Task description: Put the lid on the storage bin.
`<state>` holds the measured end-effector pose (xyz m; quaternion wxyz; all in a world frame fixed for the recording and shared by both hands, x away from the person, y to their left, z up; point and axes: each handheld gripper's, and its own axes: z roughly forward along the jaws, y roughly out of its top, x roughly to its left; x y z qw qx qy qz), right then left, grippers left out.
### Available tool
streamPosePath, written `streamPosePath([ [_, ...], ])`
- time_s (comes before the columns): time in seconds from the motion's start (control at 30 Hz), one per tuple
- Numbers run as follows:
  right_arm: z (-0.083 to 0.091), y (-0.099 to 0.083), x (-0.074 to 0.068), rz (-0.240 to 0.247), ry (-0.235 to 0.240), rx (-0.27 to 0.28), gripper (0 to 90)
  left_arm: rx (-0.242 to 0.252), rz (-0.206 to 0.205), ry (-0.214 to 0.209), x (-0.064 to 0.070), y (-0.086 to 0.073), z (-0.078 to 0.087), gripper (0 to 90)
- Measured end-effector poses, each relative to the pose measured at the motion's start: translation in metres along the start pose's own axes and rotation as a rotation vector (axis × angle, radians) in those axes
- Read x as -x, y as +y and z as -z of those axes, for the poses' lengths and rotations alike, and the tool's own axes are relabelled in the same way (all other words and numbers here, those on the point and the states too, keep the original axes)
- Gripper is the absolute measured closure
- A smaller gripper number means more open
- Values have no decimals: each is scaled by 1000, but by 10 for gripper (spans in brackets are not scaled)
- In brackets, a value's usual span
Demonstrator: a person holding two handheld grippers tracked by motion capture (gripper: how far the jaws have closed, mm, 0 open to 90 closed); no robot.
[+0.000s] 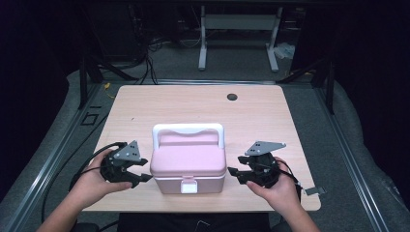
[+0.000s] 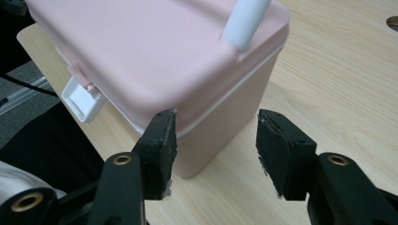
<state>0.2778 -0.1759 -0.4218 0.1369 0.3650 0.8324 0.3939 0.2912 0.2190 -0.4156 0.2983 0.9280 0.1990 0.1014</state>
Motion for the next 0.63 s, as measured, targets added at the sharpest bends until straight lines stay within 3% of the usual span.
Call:
streamPosePath([
  [0.27,-1,-4,11,-27,-38,5,475,56,60,12,-6,-18,5,435],
  [0.43,-10,-10,24,-38,-94,-9,468,25,88,28,-16,-25,-1,439],
  [0.63,-19,-17,41,-71,-108,-42,430,24,121,23,-26,-32,-10,438],
])
